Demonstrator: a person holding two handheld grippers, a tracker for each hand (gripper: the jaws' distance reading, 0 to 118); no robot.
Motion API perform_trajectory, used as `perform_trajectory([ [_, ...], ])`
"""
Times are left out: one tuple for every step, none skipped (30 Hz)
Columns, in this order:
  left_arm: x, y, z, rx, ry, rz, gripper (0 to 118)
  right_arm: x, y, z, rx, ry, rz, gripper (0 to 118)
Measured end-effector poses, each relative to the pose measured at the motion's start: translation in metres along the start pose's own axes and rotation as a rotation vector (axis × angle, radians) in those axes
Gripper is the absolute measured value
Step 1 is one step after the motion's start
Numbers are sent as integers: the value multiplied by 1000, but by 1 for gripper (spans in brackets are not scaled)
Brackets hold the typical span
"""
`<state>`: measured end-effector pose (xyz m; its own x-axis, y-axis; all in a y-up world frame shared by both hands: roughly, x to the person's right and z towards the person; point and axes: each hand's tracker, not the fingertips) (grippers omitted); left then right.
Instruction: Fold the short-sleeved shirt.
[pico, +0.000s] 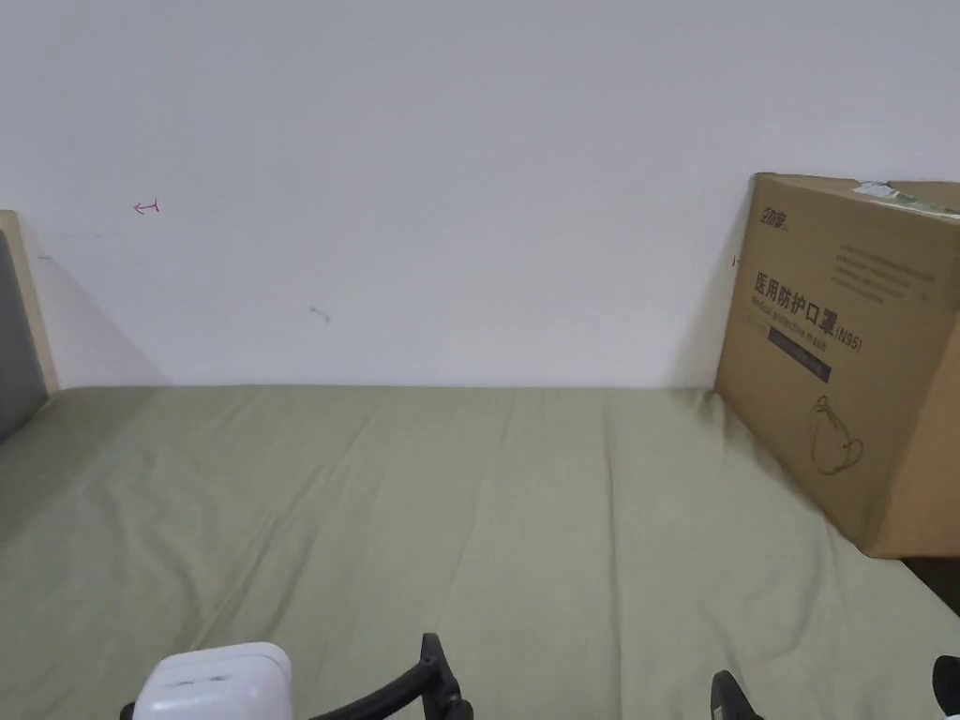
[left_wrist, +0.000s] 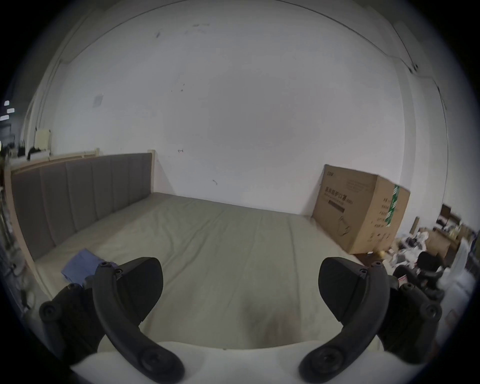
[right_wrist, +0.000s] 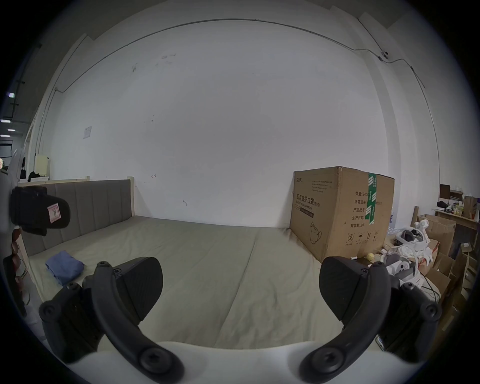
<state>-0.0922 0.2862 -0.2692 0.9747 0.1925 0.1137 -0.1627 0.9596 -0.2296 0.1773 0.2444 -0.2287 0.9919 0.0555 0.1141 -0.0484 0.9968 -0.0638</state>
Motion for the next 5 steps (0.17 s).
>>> perform_trajectory([
  [-2,2,1,-1,-22,7,118,1,0,0,3,0,0,118],
  [-4,3,2,11,-24,18,118,2,0,1,6,-1,0,118],
  [-3,4,3,6,-10,12,118,2,0,1,11,0,-2,118],
  [-2,5,3,6,-3,15,118,3,0,1,15,-2,-4,118],
  [-3,5,3,7,0,15,118,3,0,2,17,-5,-6,118],
])
